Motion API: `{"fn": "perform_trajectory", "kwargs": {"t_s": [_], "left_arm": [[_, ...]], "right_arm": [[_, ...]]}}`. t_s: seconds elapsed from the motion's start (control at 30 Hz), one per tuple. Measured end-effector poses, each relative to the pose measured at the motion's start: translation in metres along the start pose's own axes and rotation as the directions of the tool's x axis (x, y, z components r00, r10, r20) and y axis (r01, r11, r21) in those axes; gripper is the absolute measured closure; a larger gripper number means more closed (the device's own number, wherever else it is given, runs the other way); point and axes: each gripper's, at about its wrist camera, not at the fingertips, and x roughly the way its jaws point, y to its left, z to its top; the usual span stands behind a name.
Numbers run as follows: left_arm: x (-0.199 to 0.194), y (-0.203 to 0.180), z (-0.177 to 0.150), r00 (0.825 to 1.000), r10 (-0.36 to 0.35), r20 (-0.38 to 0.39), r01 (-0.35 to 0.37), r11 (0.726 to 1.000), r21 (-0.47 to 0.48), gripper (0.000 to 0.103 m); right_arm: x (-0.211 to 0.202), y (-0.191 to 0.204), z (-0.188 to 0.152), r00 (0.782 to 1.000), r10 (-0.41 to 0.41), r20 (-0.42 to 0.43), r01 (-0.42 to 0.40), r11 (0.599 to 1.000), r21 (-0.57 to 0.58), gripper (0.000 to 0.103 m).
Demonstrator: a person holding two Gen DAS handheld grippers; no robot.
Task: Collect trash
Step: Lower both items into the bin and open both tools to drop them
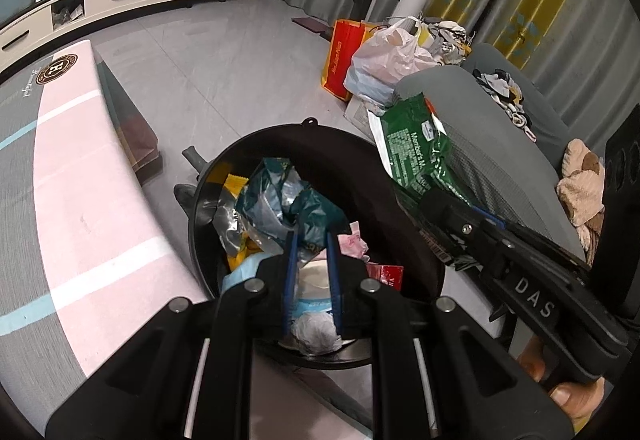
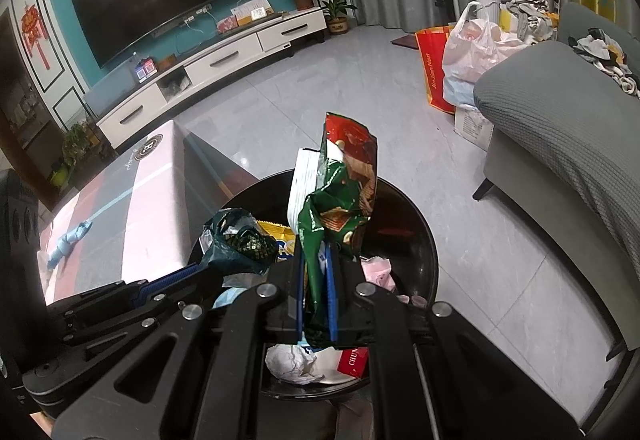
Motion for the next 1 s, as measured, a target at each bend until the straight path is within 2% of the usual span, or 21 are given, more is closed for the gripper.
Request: {"fn": "perform_trajectory", "kwargs": {"t_s": [1.0], "left_arm": [[0.018, -0.007, 0.000, 0.997, 0.056, -0.050, -0.055, 0.998, 0.024, 0.087]], "right_arm": [[0.011, -0.004, -0.001, 0.999, -0.030, -0.039, 0.030, 1.000, -0.007, 0.093]]}}
